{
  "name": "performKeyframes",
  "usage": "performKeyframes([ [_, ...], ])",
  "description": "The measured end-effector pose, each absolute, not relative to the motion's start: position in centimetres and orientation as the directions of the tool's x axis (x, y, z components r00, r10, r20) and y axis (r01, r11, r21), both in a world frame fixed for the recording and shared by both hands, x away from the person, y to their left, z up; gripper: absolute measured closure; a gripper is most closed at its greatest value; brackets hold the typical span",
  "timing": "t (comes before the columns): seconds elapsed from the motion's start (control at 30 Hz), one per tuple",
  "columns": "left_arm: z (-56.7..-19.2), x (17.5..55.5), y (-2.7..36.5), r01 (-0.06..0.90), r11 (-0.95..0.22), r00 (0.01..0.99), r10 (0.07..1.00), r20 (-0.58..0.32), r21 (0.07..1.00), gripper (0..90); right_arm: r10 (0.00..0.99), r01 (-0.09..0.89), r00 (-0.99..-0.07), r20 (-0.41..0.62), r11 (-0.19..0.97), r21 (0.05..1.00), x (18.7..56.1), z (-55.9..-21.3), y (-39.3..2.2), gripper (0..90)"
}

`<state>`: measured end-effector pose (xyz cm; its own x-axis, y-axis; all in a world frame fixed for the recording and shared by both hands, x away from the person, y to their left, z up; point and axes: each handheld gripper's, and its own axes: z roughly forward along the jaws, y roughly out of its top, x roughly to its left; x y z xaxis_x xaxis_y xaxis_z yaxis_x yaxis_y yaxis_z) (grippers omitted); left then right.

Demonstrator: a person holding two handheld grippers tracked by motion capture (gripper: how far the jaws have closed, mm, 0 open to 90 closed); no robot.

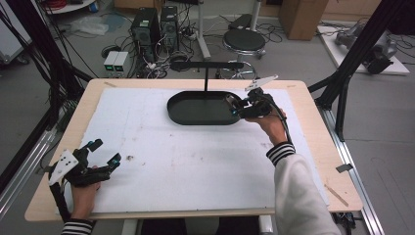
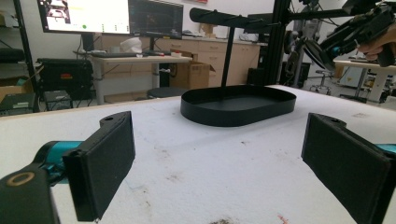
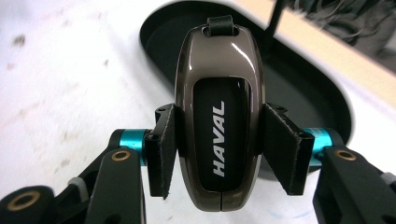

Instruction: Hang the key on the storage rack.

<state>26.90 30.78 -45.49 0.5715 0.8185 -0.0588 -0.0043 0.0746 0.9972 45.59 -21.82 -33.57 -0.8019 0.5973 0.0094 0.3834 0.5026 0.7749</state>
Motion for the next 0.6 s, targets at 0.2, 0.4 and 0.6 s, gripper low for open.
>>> performKeyframes([
  [0.2,-45.5,26.9,30.8,-0.004,0.075,0.571,0.819,-0.06,0.997,10.1,0.66,0.388,-0.751,0.015,0.424,0.818,45.6,-32.9,-22.8,48.1],
  [0.4,-45.5,26.9,30.7,-0.004,0.076,0.571,0.819,-0.06,0.997,10.1,0.734,0.389,-0.679,0.004,0.355,0.85,45.4,-32.2,-23.7,48.1],
  [0.6,-45.5,26.9,30.7,-0.008,0.075,0.572,0.818,-0.057,0.997,10.1,0.777,0.367,-0.629,0.019,0.276,0.888,45.5,-31.7,-24.8,48.1],
])
